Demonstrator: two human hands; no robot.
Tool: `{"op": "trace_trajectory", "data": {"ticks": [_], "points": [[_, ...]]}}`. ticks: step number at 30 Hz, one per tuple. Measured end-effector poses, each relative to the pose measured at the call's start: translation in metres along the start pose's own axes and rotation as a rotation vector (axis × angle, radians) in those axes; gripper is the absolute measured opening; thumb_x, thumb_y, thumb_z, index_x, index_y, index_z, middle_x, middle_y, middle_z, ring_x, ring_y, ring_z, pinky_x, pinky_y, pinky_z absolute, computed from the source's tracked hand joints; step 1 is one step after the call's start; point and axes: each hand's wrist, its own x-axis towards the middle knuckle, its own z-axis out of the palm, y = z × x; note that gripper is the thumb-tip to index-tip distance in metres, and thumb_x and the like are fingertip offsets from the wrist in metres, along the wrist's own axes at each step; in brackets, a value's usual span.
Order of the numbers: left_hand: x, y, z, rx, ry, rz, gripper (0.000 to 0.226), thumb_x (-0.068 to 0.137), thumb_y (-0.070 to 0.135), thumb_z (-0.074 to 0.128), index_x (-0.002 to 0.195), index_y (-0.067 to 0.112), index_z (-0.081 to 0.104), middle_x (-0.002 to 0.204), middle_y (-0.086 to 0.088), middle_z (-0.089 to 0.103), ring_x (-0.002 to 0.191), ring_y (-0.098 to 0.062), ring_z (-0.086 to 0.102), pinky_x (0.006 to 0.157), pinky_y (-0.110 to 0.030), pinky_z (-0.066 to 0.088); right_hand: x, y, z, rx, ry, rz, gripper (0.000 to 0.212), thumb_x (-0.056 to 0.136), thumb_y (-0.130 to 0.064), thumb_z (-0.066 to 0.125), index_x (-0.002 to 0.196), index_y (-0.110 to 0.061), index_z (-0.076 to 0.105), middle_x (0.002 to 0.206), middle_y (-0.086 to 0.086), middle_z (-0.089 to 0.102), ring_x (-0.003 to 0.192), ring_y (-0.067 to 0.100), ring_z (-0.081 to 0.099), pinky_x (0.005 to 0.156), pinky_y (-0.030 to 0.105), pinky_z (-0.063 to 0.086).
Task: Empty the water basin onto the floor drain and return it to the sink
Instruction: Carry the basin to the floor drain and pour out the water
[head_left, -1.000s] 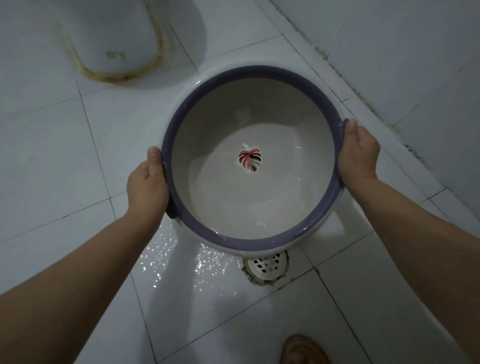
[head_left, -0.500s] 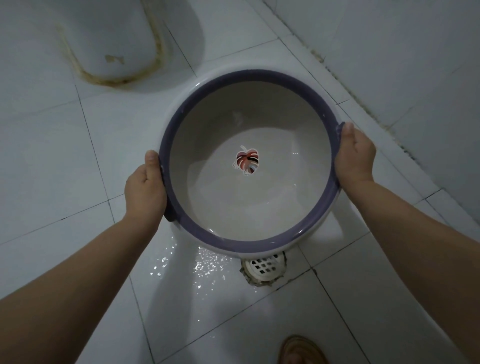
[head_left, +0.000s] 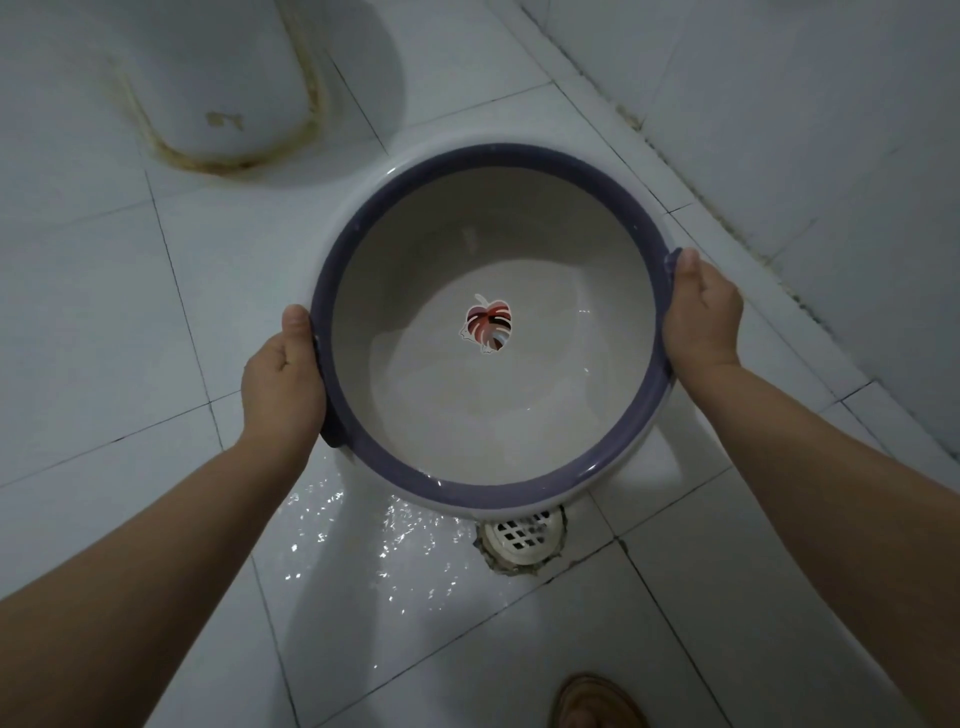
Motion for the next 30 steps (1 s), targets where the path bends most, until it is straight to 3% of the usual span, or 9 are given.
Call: {"op": "trace_trajectory", "data": {"ticks": [9,14,17,21,25,30], "points": [[-0.0014,0.0016,0.0001,0.012,-0.001,-0.011,0.056,0.094,0.053,0.020,0.064,0.013,0.045,0.064,-0.005,0.049,0.061,-0.017,0.046,0.057,-0.029,0.039,-0.0007,-0.0023,-0.0018,-0.001,-0.005,-0.003,0.034,0.097,-0.027,0.031,0.090,-0.018,0.063,0.084,0.000,0.057,0.079,0.013,0.050,0.054,-0.006,0.029],[-0.0027,0.0010,-0.0003,0.009,-0.013,0.002,0.055,0.094,0.052,0.020,0.063,0.014,0.045,0.064,-0.005,0.049,0.061,-0.017,0.046,0.059,-0.030,0.039,-0.0009,-0.0012,-0.0020,0.014,-0.003,0.004,0.036,0.098,-0.028,0.032,0.093,-0.013,0.065,0.085,0.000,0.058,0.080,0.013,0.051,0.055,-0.005,0.030],[-0.0031,0.0012,-0.0010,0.003,-0.011,0.009,0.054,0.095,0.051,0.021,0.061,0.015,0.044,0.063,-0.004,0.047,0.060,-0.016,0.045,0.056,-0.028,0.038,-0.0004,-0.0011,-0.0026,0.013,-0.011,-0.009,0.036,0.098,-0.027,0.031,0.095,-0.013,0.065,0.087,0.000,0.058,0.082,0.013,0.051,0.059,0.007,0.034],[-0.0039,0.0021,-0.0015,0.014,-0.005,0.016,0.054,0.095,0.051,0.020,0.060,0.016,0.043,0.062,-0.004,0.046,0.059,-0.016,0.044,0.055,-0.027,0.037,-0.0013,-0.0008,-0.0034,0.004,-0.013,-0.003,0.034,0.097,-0.029,0.032,0.092,-0.018,0.064,0.085,0.001,0.058,0.080,0.014,0.051,0.054,-0.003,0.031],[-0.0054,0.0023,-0.0013,0.023,-0.003,0.017,0.055,0.095,0.051,0.018,0.061,0.017,0.044,0.063,-0.003,0.049,0.060,-0.016,0.046,0.055,-0.028,0.037,-0.0022,0.0000,-0.0053,0.001,-0.024,0.008,0.029,0.097,-0.030,0.031,0.081,-0.024,0.055,0.082,0.001,0.056,0.077,0.014,0.049,0.053,0.014,0.034],[-0.0054,0.0020,-0.0021,0.032,-0.005,0.008,0.060,0.095,0.051,0.018,0.077,0.006,0.054,0.069,-0.007,0.053,0.070,-0.022,0.052,0.067,-0.034,0.044,-0.0039,0.0001,-0.0057,-0.010,-0.013,-0.006,0.029,0.097,-0.031,0.031,0.080,-0.024,0.054,0.080,0.000,0.055,0.073,0.013,0.048,0.052,-0.002,0.032]]}}
